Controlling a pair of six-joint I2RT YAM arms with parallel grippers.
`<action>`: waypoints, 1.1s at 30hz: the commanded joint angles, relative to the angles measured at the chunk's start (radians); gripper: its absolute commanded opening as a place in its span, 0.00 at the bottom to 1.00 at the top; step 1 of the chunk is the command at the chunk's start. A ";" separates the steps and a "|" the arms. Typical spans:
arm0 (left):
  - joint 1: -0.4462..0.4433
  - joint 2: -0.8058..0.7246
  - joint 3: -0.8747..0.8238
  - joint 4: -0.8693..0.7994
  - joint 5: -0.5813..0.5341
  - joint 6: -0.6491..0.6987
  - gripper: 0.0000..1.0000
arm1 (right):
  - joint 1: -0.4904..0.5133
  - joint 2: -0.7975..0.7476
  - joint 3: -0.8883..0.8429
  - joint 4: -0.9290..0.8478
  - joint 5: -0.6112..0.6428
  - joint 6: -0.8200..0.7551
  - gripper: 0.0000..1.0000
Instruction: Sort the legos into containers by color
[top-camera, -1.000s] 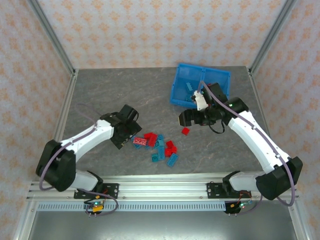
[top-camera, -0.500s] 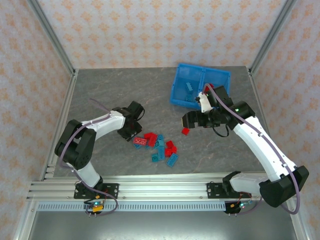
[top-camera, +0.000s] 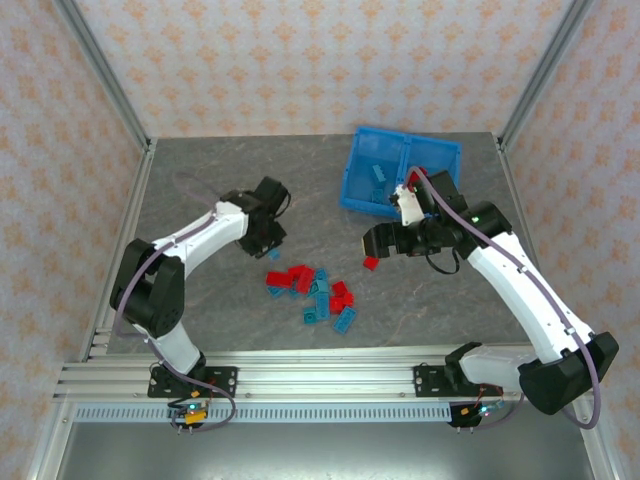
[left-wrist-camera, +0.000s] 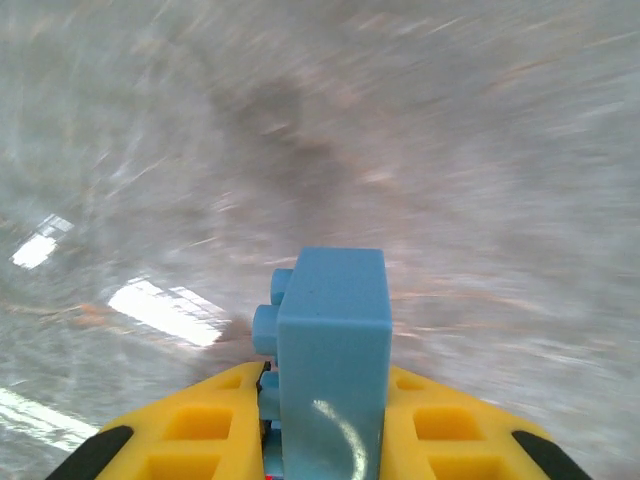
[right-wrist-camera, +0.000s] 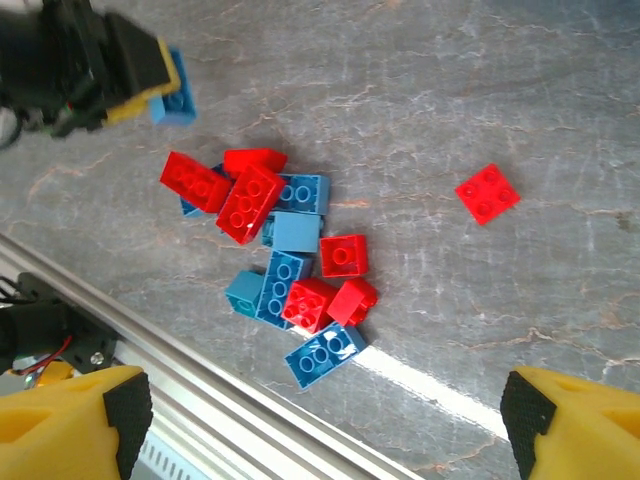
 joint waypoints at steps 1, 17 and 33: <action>0.005 -0.020 0.166 -0.061 -0.038 0.085 0.19 | 0.007 -0.005 0.038 0.000 -0.033 -0.032 0.92; -0.179 0.638 1.232 0.007 0.018 0.235 0.20 | 0.006 -0.048 0.007 0.067 0.140 0.041 0.92; -0.197 0.883 1.388 0.203 -0.036 0.204 0.44 | 0.006 -0.090 -0.004 0.027 0.225 0.018 0.93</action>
